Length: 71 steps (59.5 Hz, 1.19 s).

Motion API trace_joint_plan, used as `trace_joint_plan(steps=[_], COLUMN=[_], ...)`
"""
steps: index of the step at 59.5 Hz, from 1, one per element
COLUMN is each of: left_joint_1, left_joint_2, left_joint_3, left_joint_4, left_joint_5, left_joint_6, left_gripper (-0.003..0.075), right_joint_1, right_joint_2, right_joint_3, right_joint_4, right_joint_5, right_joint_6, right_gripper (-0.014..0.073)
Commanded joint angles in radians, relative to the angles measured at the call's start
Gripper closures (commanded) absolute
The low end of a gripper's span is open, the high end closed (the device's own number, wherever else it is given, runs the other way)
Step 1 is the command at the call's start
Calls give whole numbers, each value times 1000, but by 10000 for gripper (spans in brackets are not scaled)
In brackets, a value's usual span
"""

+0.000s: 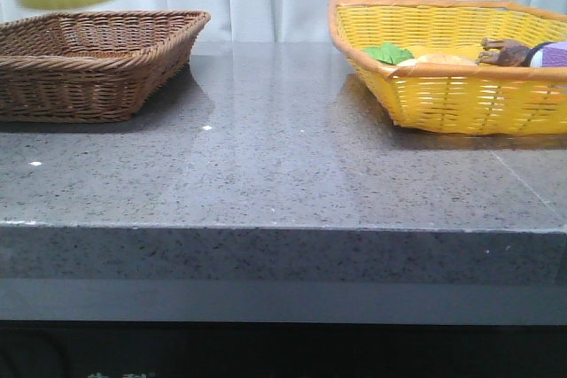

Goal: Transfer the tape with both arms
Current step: 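Lift the tape roll with the left gripper over the brown basket, then lower the tape roll into the brown basket and open the left gripper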

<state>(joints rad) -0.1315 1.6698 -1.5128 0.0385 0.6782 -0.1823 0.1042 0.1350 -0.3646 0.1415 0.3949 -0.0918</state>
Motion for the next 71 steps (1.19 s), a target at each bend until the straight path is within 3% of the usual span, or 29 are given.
trace_joint_plan(steps=[1, 9, 23, 29, 44, 51, 62, 71], left_joint_1=[18, 18, 14, 14, 14, 14, 14, 14], left_joint_2=[-4, 42, 46, 28, -120, -208, -390, -572], left_joint_3=[-39, -39, -37, -37, -37, -8, 175, 366], left_joint_4=[-15, -16, -18, -18, -16, -16, -16, -22], left_joint_5=[-50, -21, -37, -37, -65, -78, -136, -210], left_joint_6=[-8, -8, -8, 2, 19, 33, 43, 43], left_gripper=[723, 692, 441, 401, 410, 505, 729, 740], right_joint_1=[-7, -7, -7, -7, -7, -7, -7, -7], right_joint_2=[11, 11, 11, 11, 11, 11, 11, 11], right_joint_3=[-22, -22, -22, -22, -22, -22, -22, -22], right_joint_4=[8, 8, 8, 8, 8, 8, 8, 8], right_joint_5=[-72, -72, -72, -72, -72, -72, -72, -72], right_joint_6=[-5, -5, -5, -5, -5, -5, -5, -5], right_gripper=[683, 683, 683, 683, 683, 683, 683, 683])
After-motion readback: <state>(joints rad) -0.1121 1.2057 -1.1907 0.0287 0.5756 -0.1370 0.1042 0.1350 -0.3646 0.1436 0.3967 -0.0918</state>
